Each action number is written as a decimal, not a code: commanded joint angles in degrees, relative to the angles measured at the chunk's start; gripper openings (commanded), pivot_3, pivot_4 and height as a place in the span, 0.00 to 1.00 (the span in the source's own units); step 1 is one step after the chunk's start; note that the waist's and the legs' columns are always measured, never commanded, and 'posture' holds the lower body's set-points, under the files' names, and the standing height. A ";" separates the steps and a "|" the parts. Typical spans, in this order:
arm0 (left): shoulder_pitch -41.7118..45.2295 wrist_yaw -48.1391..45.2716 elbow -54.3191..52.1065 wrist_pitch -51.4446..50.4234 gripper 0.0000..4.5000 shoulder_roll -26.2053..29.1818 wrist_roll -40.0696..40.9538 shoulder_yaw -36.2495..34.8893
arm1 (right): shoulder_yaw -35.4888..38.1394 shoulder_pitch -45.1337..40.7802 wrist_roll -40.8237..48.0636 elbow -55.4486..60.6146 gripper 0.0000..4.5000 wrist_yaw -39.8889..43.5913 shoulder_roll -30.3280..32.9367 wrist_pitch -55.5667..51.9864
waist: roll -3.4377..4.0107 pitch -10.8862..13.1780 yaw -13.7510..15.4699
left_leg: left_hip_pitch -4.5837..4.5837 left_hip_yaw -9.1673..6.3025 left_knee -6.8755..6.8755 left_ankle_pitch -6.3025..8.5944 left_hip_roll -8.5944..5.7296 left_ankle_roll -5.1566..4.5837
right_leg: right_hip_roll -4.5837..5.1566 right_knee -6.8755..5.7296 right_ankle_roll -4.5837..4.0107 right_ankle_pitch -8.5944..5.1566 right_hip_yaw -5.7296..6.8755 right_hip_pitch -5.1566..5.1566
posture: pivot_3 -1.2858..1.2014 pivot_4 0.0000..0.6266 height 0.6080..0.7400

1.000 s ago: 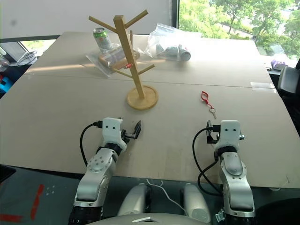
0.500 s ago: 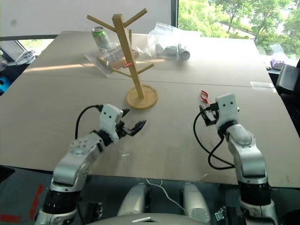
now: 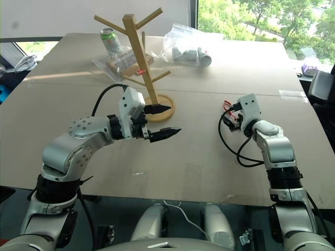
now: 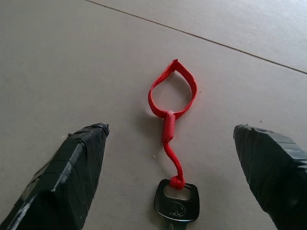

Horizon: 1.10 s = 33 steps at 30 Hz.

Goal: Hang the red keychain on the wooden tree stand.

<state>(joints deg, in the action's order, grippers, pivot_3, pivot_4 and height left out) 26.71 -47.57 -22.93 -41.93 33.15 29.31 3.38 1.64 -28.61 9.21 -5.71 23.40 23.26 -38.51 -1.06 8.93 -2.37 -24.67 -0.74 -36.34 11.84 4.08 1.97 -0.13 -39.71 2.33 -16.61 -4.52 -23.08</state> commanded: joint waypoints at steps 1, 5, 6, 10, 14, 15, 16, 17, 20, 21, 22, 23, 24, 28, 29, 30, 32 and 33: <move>0.87 -0.14 0.02 1.27 0.99 0.41 -0.27 0.07 | 0.23 -1.21 -0.31 -0.88 1.00 0.26 -0.15 2.61 | 0.00 0.00 0.01 | 0.00 0.01 0.00 0.00 0.00 0.00 | 0.00 0.00 0.00 0.00 0.00 0.00 | 0.52 0.24 1.00; 1.02 -0.17 0.08 1.25 1.00 0.60 -0.03 -0.28 | 0.19 -1.59 -0.23 -2.86 0.85 0.52 -0.50 4.41 | 0.00 0.00 -0.02 | 0.01 0.01 -0.01 0.00 0.00 0.00 | 0.00 -0.01 0.00 0.00 0.00 0.00 | 0.52 0.24 1.00; 0.96 -0.18 0.04 1.27 1.00 0.66 0.02 -0.32 | 0.11 -1.65 -0.26 -3.25 0.73 0.65 -0.55 4.82 | 0.00 0.00 -0.02 | 0.01 0.01 0.00 0.00 0.00 0.00 | 0.00 -0.01 0.00 0.00 0.00 0.00 | 0.52 0.24 1.00; 1.12 -0.17 -0.04 1.00 1.00 0.80 0.41 -0.54 | -0.36 -1.82 -0.54 -4.79 0.36 1.18 -0.55 6.16 | 0.00 0.00 0.02 | 0.01 0.01 -0.01 0.00 0.00 0.00 | 0.00 -0.02 0.00 0.00 0.00 0.00 | 0.52 0.24 1.00; 1.41 -0.06 -0.06 0.76 1.00 0.65 0.68 -0.49 | -0.61 -2.51 -1.06 -7.61 0.01 1.46 -0.61 7.81 | 0.00 0.00 0.01 | 0.01 0.01 -0.01 0.00 0.00 0.00 | 0.01 -0.02 0.00 0.00 -0.01 0.00 | 0.52 0.24 1.00; 1.36 0.05 -0.19 0.69 1.00 0.57 0.74 -0.49 | -0.41 -2.72 -1.09 -8.28 0.01 1.31 -0.63 8.06 | 0.00 0.00 0.01 | 0.01 0.01 -0.01 0.00 0.00 0.00 | 0.01 -0.02 0.00 0.00 0.00 0.00 | 0.52 0.24 1.00; 1.27 0.14 -0.35 0.63 1.00 0.53 0.82 -0.53 | -0.26 -2.84 -1.13 -8.72 0.01 1.22 -0.61 8.27 | 0.00 0.00 0.00 | 0.01 0.01 -0.02 0.00 0.00 0.00 | 0.01 -0.02 0.00 0.00 -0.01 0.00 | 0.52 0.24 1.00; 1.20 0.19 -0.47 0.58 1.00 0.52 0.88 -0.55 | -0.18 -2.93 -1.16 -9.03 0.01 1.18 -0.59 8.47 | 0.00 0.00 0.00 | 0.02 0.01 -0.01 0.00 0.00 0.00 | 0.00 -0.03 0.00 0.00 -0.01 0.00 | 0.52 0.24 1.00; 0.05 1.04 -1.72 -0.32 1.00 0.68 1.89 -1.98 | 0.10 -1.40 -0.40 -6.02 0.01 2.15 -0.21 8.68 | 0.00 0.00 0.01 | 0.02 0.01 -0.02 0.00 0.00 0.00 | 0.01 -0.03 0.00 0.00 -0.01 0.00 | 0.52 0.24 1.00; -0.27 1.21 -2.01 -0.58 1.00 0.79 2.18 -2.41 | 0.22 -0.93 -0.04 -4.97 0.01 2.47 -0.23 8.70 | 0.00 0.00 0.03 | 0.02 0.01 -0.02 0.00 0.00 0.00 | 0.01 -0.03 0.00 0.00 -0.01 0.00 | 0.52 0.24 1.00; -1.09 1.65 -2.71 -1.09 1.00 0.92 2.92 -3.55 | 0.81 0.35 1.13 -1.87 0.01 3.02 -0.49 8.89 | 0.00 0.00 0.03 | 0.02 0.00 -0.02 0.00 0.00 0.00 | 0.01 -0.04 0.00 0.00 -0.01 0.00 | 0.52 0.24 1.00; -1.60 1.97 -3.09 -1.40 1.00 1.04 3.50 -4.34 | 1.22 1.17 1.91 0.23 0.01 3.33 -0.73 8.98 | 0.00 0.00 0.04 | 0.00 0.01 -0.01 0.00 0.00 0.00 | 0.01 -0.03 0.00 0.00 -0.01 0.00 | 0.52 0.24 1.00; -2.70 2.73 -4.15 -2.19 1.00 0.93 5.05 -6.21 | 1.21 3.12 3.27 4.83 0.01 4.57 -0.68 9.41 | 0.01 0.01 0.03 | -0.01 0.00 -0.01 0.00 0.01 0.00 | 0.01 -0.03 0.00 0.00 0.00 0.00 | 0.52 0.24 1.00; -7.39 5.73 -9.23 -5.67 1.00 0.32 12.90 -13.90 | 1.01 9.89 8.36 21.16 0.01 7.47 -1.50 10.72 | 0.06 0.08 -0.08 | -0.04 0.00 0.00 0.00 0.04 0.00 | 0.00 -0.03 0.01 0.00 -0.02 -0.06 | 0.52 0.24 1.00; -8.24 6.41 -10.15 -6.32 1.00 0.39 14.57 -15.23 | 0.80 10.88 9.03 23.65 0.01 7.79 -1.61 10.97 | 0.06 0.08 -0.11 | -0.05 0.00 0.00 0.00 0.04 0.00 | 0.00 -0.04 0.01 0.00 -0.01 -0.06 | 0.52 0.24 1.00; -9.53 7.24 -11.20 -7.10 1.00 0.55 16.62 -17.14 | -0.09 11.93 9.52 26.34 0.01 8.43 -1.63 11.51 | 0.05 0.09 -0.11 | -0.01 0.00 0.00 0.00 0.06 0.00 | 0.00 -0.06 0.01 0.00 -0.02 -0.05 | 0.52 0.24 1.00; -12.53 9.11 -13.51 -8.69 1.00 1.40 20.78 -21.27 | -1.68 13.33 11.22 31.22 0.01 9.29 -2.45 11.91 | 0.04 0.09 -0.06 | 0.02 0.00 -0.01 0.00 0.06 0.00 | 0.00 -0.08 0.02 -0.01 0.00 -0.03 | 0.52 0.24 1.00; -14.04 10.88 -14.56 -9.82 1.00 1.73 24.06 -24.58 | -3.18 13.24 11.82 33.08 0.01 10.14 -3.18 13.07 | 0.03 0.09 -0.12 | 0.02 0.00 -0.02 0.00 0.06 0.00 | 0.00 -0.08 0.02 -0.01 -0.01 -0.03 | 0.52 0.24 1.00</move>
<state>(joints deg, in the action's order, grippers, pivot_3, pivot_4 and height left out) 13.52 -38.81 -34.00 -50.44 33.88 48.49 -16.04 -0.01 -15.33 19.01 22.19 32.17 20.74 -27.89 -1.03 9.02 -2.49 -24.64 -0.73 -36.36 11.84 4.14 1.98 -0.13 -39.79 2.35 -16.61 -4.54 -23.11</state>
